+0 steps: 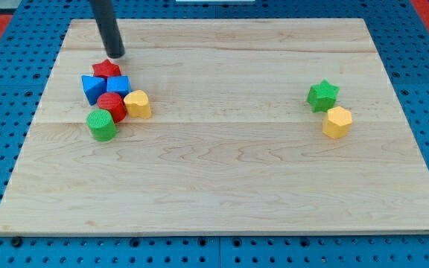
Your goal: Place your arm at the center of the board
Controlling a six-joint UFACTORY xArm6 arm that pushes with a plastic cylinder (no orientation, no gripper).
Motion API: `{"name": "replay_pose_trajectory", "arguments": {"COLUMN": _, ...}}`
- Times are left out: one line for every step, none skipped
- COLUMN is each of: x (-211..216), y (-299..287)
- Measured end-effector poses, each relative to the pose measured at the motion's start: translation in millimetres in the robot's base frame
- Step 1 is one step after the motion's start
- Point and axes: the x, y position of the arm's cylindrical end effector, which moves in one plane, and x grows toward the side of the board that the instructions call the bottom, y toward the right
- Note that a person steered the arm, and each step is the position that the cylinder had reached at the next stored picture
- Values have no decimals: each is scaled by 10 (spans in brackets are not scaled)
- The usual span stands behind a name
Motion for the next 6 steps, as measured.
{"name": "replay_pose_trajectory", "arguments": {"x": 183, "y": 59}}
{"name": "replay_pose_trajectory", "arguments": {"x": 183, "y": 75}}
{"name": "replay_pose_trajectory", "arguments": {"x": 219, "y": 826}}
{"name": "replay_pose_trajectory", "arguments": {"x": 281, "y": 1623}}
{"name": "replay_pose_trajectory", "arguments": {"x": 368, "y": 1911}}
{"name": "replay_pose_trajectory", "arguments": {"x": 582, "y": 1815}}
